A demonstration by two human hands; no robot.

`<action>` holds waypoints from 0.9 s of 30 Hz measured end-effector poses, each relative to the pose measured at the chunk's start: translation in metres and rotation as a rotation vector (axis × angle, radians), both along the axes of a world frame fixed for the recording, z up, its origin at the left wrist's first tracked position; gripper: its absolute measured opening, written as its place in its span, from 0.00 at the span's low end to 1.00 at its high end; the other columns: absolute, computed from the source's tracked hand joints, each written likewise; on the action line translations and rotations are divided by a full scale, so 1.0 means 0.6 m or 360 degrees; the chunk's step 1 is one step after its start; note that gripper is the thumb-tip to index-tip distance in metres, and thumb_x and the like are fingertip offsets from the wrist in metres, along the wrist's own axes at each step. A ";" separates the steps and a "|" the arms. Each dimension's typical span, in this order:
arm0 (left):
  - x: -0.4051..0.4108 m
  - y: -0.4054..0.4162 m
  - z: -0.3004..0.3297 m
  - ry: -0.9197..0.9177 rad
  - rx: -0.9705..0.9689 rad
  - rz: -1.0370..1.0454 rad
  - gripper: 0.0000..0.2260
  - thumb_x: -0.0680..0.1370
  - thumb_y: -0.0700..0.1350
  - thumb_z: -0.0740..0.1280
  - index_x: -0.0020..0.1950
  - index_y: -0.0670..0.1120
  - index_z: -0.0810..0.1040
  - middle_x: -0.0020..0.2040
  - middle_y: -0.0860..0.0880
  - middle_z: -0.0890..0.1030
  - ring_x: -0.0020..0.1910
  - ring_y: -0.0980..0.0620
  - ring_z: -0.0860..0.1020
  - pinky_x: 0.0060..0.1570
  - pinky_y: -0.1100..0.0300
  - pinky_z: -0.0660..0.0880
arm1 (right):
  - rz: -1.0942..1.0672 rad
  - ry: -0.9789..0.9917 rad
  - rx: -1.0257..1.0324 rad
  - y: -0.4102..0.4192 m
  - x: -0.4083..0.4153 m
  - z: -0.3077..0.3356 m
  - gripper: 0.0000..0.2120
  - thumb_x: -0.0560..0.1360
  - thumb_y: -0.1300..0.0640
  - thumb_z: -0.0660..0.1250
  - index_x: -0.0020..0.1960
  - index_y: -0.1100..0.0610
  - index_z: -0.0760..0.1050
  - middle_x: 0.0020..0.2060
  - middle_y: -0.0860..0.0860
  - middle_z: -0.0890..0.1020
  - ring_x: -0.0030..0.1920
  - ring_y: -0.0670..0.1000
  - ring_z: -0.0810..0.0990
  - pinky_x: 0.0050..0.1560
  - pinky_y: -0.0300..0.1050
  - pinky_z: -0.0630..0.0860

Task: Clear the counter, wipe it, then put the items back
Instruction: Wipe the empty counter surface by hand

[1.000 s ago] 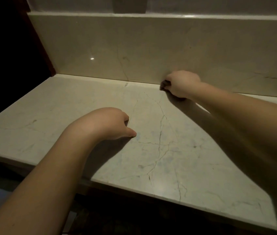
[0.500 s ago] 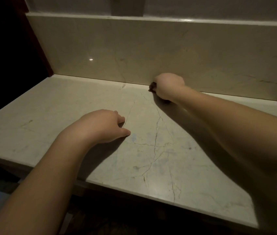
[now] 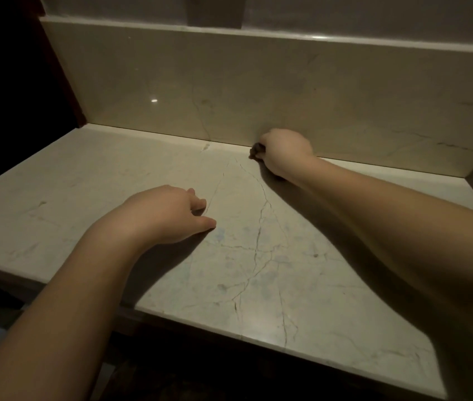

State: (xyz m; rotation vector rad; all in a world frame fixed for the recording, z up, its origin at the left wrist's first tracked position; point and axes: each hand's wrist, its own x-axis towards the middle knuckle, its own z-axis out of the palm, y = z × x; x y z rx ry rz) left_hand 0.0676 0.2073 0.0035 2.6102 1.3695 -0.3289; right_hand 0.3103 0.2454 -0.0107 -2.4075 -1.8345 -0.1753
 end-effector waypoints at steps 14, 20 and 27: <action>-0.008 -0.002 -0.006 -0.0033 0.0049 0.0028 0.24 0.78 0.64 0.58 0.73 0.60 0.67 0.77 0.59 0.57 0.71 0.50 0.65 0.63 0.49 0.71 | 0.0232 -0.0067 0.0066 -0.030 0.012 -0.011 0.11 0.80 0.49 0.59 0.50 0.53 0.77 0.50 0.52 0.78 0.51 0.57 0.76 0.41 0.46 0.67; -0.003 0.005 -0.012 -0.0058 0.0059 0.0036 0.22 0.78 0.65 0.58 0.69 0.59 0.72 0.76 0.59 0.61 0.68 0.50 0.69 0.61 0.50 0.73 | 0.0841 -0.0038 0.0096 -0.135 -0.019 -0.024 0.11 0.77 0.44 0.61 0.39 0.46 0.66 0.38 0.43 0.68 0.38 0.49 0.67 0.29 0.42 0.56; -0.013 0.006 -0.013 -0.0101 0.0056 0.0029 0.23 0.78 0.65 0.57 0.72 0.62 0.67 0.77 0.61 0.59 0.71 0.51 0.66 0.63 0.49 0.71 | 0.0463 -0.0097 0.0015 -0.055 0.019 -0.005 0.10 0.79 0.47 0.60 0.44 0.52 0.71 0.43 0.48 0.72 0.49 0.56 0.75 0.38 0.46 0.65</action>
